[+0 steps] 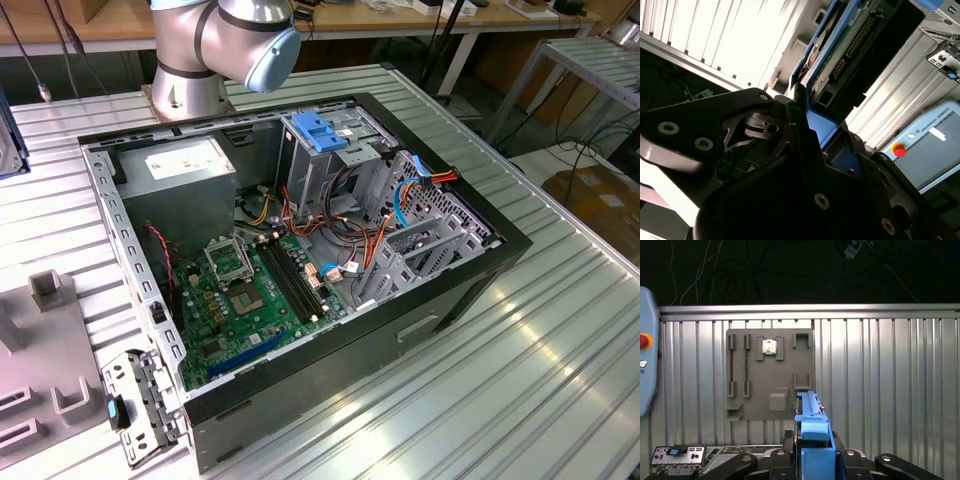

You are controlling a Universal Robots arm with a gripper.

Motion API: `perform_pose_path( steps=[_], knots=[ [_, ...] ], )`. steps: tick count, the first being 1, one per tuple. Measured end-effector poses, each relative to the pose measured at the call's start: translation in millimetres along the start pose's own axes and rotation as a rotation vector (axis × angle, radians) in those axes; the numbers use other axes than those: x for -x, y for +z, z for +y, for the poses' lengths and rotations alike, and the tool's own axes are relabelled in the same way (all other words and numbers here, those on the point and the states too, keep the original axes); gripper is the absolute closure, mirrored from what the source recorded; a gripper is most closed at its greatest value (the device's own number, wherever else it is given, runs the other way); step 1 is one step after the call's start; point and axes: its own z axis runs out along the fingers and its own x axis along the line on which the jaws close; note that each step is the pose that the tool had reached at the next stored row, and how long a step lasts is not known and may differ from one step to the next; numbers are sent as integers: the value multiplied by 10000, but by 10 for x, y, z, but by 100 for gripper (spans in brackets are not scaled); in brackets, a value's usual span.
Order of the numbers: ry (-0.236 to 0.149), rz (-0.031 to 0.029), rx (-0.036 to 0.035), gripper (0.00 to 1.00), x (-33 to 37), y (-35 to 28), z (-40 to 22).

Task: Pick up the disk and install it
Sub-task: 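Pick up the disk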

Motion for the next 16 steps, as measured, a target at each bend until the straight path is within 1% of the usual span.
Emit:
perform_pose_path(
  steps=[16],
  knots=[
    [0,0,0,63,2,0,-78]
  ],
)
